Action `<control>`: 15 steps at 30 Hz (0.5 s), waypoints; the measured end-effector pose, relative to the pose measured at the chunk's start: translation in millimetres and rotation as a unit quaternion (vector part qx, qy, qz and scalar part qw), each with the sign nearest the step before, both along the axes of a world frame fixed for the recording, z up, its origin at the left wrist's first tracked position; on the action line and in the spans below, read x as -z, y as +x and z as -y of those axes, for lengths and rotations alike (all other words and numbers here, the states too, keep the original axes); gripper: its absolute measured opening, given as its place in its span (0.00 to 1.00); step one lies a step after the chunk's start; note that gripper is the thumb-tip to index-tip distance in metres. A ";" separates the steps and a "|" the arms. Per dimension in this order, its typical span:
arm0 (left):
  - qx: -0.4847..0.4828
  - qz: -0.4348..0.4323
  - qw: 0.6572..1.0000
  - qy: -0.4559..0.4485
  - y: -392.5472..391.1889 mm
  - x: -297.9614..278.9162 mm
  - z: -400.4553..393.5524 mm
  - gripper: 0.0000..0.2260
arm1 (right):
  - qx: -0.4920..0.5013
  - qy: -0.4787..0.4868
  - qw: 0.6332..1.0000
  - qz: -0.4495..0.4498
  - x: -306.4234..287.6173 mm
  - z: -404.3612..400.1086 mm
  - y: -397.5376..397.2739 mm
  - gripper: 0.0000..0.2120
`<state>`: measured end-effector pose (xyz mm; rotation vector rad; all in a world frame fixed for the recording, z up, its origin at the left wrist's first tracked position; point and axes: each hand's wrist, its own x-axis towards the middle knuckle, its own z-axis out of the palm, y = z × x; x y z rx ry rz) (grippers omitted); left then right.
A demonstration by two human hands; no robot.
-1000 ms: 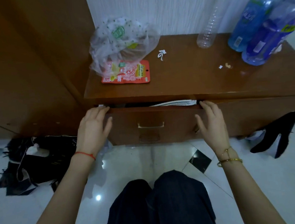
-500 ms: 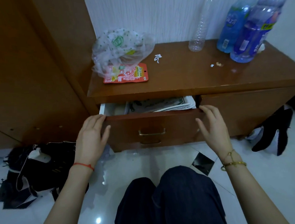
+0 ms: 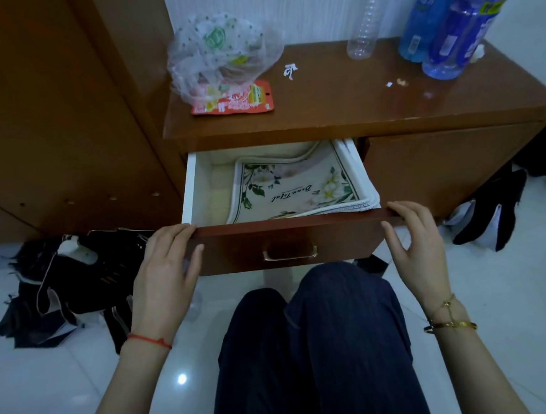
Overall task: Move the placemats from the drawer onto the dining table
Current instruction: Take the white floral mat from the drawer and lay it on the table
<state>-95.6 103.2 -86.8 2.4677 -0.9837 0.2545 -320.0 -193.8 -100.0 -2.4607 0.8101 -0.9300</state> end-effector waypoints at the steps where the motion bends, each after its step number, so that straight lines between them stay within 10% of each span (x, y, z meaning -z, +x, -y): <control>1: 0.004 0.000 1.000 0.001 -4.7 1.0 -3.9 0.17 | -0.002 0.002 1.000 -0.002 0.3 -4.5 -4.3 0.15; 15: 0.017 -0.005 1.000 -0.018 -2.2 -4.9 3.2 0.18 | 0.012 -0.004 1.000 -0.002 -19.9 -6.7 7.4 0.16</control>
